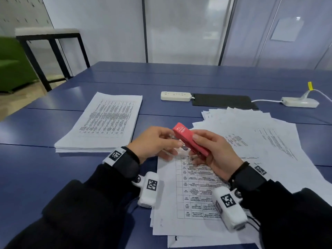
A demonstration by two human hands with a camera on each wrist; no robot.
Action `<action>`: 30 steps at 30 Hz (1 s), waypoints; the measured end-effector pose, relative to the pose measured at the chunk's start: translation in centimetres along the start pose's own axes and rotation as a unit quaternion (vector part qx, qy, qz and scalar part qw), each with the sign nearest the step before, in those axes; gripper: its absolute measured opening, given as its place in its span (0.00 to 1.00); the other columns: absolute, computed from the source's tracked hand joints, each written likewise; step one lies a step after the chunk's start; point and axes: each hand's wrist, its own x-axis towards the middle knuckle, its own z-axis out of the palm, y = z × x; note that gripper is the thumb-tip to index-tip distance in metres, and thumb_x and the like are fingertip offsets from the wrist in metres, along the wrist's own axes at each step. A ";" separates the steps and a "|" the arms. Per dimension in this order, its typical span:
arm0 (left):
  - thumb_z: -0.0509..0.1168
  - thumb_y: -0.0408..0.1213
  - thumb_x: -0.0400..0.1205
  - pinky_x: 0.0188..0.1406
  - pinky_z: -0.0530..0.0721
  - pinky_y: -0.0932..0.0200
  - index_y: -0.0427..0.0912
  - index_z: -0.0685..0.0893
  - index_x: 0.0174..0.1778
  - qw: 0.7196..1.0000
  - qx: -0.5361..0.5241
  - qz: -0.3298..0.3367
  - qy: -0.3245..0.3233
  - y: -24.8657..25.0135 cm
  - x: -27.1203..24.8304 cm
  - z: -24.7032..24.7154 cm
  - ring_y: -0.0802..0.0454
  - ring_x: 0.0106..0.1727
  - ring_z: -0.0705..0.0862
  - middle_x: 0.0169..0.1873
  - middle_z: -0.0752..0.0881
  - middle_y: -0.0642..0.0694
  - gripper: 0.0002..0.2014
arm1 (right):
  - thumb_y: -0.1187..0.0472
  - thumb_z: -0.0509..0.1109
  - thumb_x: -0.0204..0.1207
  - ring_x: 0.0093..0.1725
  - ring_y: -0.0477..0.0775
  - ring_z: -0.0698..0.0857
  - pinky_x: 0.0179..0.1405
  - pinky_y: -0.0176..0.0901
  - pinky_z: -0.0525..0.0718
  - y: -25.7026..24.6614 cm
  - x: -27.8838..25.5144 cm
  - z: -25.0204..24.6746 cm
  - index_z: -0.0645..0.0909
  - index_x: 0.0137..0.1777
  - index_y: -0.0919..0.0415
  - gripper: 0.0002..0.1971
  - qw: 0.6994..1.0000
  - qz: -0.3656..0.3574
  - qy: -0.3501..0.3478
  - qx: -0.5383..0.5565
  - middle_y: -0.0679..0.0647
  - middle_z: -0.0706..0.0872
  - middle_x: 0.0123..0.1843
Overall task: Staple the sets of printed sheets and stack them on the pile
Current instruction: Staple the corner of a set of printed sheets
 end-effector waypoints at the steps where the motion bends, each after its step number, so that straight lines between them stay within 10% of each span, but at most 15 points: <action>1: 0.76 0.28 0.81 0.43 0.92 0.50 0.31 0.88 0.63 1.000 -0.017 -0.003 0.001 -0.1 0.1 0.0 0.47 0.41 0.90 0.55 0.92 0.29 0.14 | 0.58 0.77 0.74 0.38 0.59 0.87 0.29 0.50 0.88 0.0 0.0 0.0 0.88 0.64 0.64 0.19 1.000 -0.006 0.003 0.003 0.69 0.89 0.48; 19: 0.74 0.22 0.80 0.33 0.93 0.57 0.26 0.90 0.48 0.996 -0.032 -0.039 0.076 -0.4 0.9 -1.1 0.44 0.34 0.91 0.35 0.91 0.33 0.03 | 0.41 0.91 0.55 0.40 0.62 0.87 0.30 0.50 0.89 0.8 0.3 -0.2 0.89 0.62 0.60 0.37 0.999 -0.032 0.007 -0.027 0.69 0.91 0.50; 30: 0.78 0.24 0.77 0.36 0.91 0.55 0.37 0.94 0.40 0.975 -0.061 0.058 0.204 1.2 -3.0 -2.6 0.48 0.34 0.88 0.34 0.91 0.44 0.04 | 0.51 0.81 0.65 0.39 0.61 0.88 0.30 0.49 0.89 0.3 -0.3 0.0 0.90 0.60 0.61 0.24 0.999 -0.019 0.009 -0.043 0.68 0.91 0.49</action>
